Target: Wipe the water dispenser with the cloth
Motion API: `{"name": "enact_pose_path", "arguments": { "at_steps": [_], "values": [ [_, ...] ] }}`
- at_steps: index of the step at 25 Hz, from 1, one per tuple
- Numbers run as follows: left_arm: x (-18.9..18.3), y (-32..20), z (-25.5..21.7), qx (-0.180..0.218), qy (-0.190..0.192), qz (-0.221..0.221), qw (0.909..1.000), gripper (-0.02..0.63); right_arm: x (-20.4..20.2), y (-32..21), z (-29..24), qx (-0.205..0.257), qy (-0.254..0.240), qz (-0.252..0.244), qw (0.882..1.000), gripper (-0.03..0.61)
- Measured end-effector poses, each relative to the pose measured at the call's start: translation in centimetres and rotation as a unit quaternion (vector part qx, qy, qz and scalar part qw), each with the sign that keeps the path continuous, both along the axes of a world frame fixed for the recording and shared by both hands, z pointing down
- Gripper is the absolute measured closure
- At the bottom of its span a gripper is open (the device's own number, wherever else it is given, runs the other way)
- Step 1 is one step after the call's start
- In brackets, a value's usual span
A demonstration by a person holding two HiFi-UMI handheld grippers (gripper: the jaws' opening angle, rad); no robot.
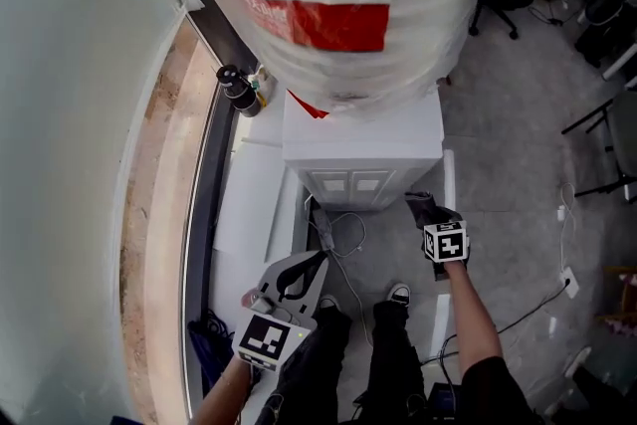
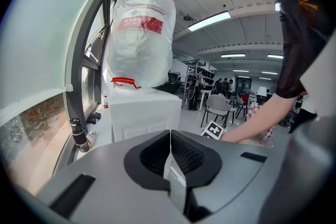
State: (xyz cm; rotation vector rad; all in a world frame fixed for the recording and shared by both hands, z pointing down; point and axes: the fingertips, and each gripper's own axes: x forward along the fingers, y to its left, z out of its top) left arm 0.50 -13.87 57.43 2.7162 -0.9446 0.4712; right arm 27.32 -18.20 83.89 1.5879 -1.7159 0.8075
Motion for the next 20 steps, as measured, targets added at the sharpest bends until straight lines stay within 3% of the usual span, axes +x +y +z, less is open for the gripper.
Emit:
{"name": "enact_pose_path", "arguments": {
  "at_steps": [12, 20],
  "values": [
    [-0.3, 0.6, -11.8, 0.038, 0.032, 0.018, 0.9986, 0.594, -4.7, 4.7, -22.3, 0.123, -0.110, 0.002, 0.986, 0.471],
    [-1.6, 2.2, -15.7, 0.052, 0.040, 0.017, 0.9977, 0.594, -7.1, 8.7, -34.1, 0.186, -0.103, -0.008, 0.977, 0.471]
  ]
}}
